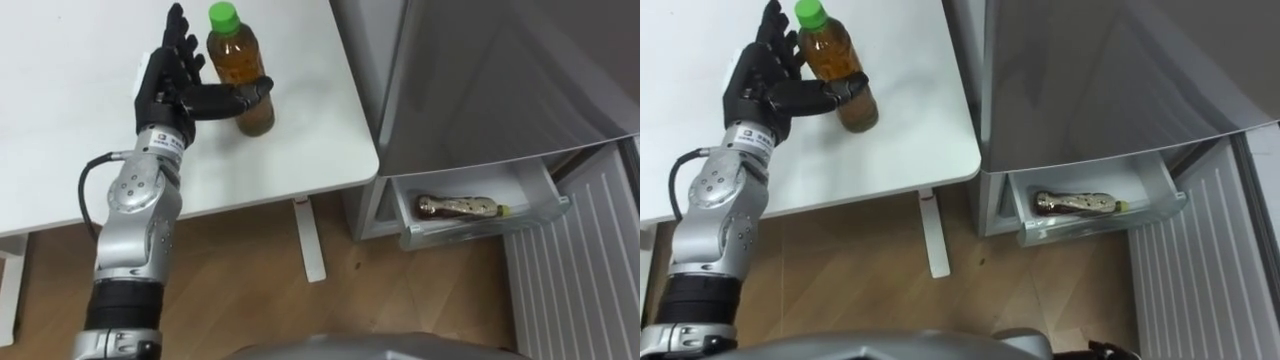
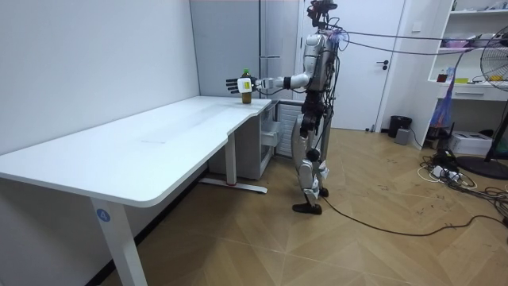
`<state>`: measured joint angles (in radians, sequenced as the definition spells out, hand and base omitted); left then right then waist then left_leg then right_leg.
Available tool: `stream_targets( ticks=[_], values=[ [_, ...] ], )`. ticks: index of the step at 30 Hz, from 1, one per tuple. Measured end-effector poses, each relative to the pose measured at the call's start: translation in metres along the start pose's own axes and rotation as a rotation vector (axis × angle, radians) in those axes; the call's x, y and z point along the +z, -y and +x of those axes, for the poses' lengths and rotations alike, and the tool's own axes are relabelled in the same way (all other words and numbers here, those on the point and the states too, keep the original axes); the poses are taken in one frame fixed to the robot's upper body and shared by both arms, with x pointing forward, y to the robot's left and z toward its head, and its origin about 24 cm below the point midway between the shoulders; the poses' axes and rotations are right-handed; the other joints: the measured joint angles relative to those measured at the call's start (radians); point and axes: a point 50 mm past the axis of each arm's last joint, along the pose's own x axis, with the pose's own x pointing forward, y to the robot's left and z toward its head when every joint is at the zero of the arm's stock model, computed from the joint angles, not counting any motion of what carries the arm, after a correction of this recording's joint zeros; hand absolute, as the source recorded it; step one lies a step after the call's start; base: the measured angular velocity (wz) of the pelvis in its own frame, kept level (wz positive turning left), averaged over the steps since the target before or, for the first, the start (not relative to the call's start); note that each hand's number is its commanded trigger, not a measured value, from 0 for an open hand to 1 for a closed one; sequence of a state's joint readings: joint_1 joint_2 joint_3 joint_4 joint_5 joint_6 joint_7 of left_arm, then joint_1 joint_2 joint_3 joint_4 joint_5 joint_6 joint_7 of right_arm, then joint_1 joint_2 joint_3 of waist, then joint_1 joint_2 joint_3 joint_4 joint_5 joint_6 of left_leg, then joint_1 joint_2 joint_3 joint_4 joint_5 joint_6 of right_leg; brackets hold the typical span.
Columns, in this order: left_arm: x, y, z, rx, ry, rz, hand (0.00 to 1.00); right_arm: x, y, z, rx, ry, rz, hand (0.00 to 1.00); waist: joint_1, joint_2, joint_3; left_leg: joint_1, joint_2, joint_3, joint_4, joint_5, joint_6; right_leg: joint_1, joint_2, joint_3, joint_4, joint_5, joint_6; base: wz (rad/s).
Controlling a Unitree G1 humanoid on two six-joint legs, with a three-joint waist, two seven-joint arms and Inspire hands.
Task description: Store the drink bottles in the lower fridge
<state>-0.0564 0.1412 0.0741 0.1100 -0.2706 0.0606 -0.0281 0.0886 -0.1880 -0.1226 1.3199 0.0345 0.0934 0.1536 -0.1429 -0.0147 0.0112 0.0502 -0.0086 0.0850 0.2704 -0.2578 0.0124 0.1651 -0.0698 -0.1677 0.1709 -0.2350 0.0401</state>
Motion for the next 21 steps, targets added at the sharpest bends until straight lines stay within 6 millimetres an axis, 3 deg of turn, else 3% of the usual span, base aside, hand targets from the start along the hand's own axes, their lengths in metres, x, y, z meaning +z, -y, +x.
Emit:
stream_targets(
  ticks=[6, 10, 21],
  values=[
    [0.000, 0.001, 0.001, 0.012, -0.002, -0.002, 0.00, 0.000, 0.003, 0.000, -0.017, -0.006, -0.003, 0.00, -0.022, 0.016, -0.0025, 0.000, 0.000, 0.000, -0.001, 0.001, 0.001, -0.003, 0.000, 0.004, -0.001, 0.000, 0.000, -0.01],
    [0.000, 0.004, 0.002, -0.004, -0.003, -0.007, 0.00, -0.002, 0.003, 0.000, -0.022, -0.013, -0.030, 0.00, -0.026, 0.016, 0.0047, 0.015, -0.001, 0.000, -0.007, 0.001, 0.001, 0.007, 0.000, 0.013, -0.002, 0.000, 0.000, -0.05],
    [0.001, 0.003, 0.002, -0.006, -0.002, -0.022, 0.00, -0.010, 0.005, -0.001, -0.043, -0.066, -0.168, 0.00, -0.047, 0.015, 0.0049, 0.013, -0.002, -0.002, -0.013, 0.001, 0.002, -0.007, 0.001, 0.029, 0.001, 0.000, 0.000, -0.04]
  ],
)
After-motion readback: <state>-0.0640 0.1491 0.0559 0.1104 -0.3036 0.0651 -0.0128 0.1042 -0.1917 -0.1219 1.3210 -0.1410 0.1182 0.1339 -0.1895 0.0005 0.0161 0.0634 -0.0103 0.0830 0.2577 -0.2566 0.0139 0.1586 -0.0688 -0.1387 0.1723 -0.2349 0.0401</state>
